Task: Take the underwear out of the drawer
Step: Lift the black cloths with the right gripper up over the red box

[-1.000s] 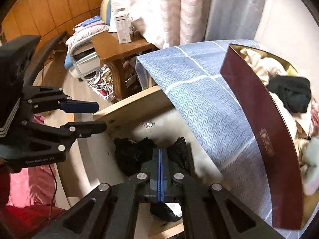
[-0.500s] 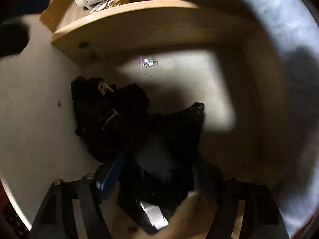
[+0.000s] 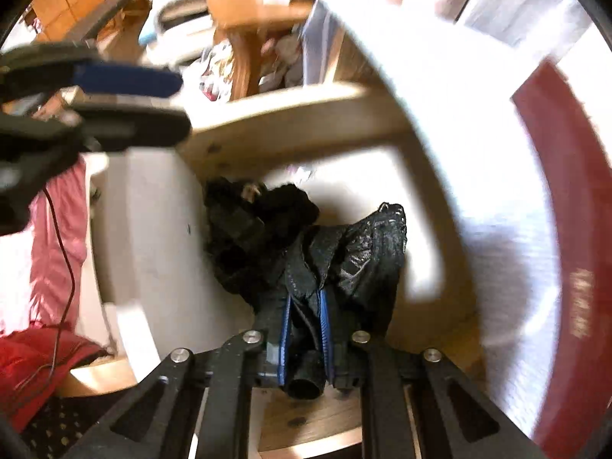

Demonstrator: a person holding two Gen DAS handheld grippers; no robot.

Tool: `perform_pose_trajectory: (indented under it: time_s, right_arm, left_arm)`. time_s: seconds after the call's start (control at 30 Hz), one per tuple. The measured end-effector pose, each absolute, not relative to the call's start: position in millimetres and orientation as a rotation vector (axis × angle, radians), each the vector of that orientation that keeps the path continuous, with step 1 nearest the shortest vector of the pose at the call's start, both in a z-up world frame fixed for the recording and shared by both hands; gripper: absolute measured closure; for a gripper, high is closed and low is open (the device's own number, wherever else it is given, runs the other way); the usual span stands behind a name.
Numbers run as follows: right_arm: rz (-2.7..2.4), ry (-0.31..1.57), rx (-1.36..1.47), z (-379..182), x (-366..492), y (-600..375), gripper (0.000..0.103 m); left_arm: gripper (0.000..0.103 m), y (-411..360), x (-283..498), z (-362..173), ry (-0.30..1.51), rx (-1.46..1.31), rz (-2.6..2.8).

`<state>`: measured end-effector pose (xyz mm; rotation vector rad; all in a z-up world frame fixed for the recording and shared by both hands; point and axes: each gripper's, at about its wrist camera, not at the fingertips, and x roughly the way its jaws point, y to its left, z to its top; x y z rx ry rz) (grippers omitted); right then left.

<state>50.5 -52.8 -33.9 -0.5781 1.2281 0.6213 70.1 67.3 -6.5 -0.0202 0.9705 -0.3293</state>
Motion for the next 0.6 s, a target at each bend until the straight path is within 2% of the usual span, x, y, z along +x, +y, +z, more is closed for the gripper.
perform_pose_trajectory:
  time_s: [0.6]
  right_arm:
    - [0.604, 0.976, -0.153, 94, 32, -113, 0.089]
  left_arm:
    - [0.070, 58, 64, 6, 0.928, -0.049, -0.350]
